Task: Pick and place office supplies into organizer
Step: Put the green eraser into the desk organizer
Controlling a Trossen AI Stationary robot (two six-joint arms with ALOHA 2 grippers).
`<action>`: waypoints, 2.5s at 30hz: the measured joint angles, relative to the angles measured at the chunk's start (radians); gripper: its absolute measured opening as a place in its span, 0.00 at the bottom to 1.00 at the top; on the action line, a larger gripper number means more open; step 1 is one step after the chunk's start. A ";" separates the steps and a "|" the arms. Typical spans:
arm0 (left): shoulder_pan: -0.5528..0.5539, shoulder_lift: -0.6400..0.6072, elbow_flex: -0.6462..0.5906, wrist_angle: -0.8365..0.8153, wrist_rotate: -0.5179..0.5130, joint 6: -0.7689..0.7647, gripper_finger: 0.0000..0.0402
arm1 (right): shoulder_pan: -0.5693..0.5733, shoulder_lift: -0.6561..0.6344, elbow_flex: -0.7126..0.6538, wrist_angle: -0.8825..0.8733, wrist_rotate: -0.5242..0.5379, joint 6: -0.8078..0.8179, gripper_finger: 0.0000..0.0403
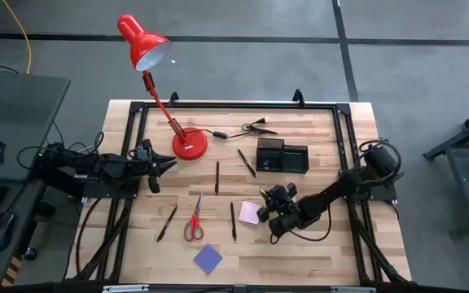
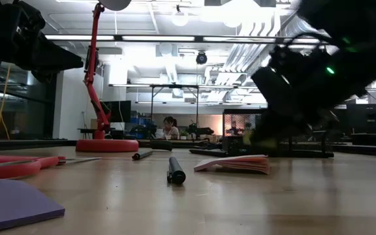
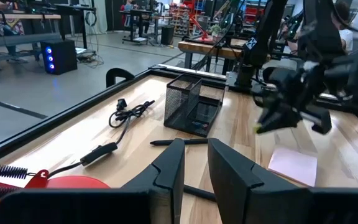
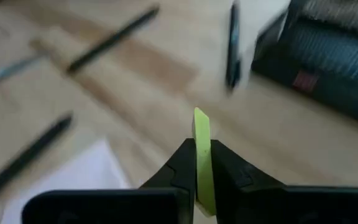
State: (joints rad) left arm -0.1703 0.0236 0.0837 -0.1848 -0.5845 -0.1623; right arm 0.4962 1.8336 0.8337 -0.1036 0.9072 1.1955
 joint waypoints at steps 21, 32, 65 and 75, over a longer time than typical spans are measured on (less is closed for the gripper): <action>0.000 0.000 0.000 0.000 0.000 0.000 0.15 | -0.276 -0.055 0.358 -0.744 -0.257 -0.271 0.06; 0.000 0.000 0.000 0.000 0.000 0.000 0.15 | -0.359 -0.052 0.358 -0.746 -0.270 -0.349 0.06; 0.000 0.000 0.000 0.000 0.000 0.000 0.15 | -0.407 -0.051 0.358 -0.736 -0.246 -0.376 0.18; 0.000 0.000 0.000 0.000 0.000 0.000 0.15 | -0.408 -0.051 0.302 -0.734 -0.228 -0.303 0.37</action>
State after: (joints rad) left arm -0.1703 0.0238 0.0837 -0.1848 -0.5842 -0.1623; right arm 0.0877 1.7828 1.1357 -0.8379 0.6788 0.8929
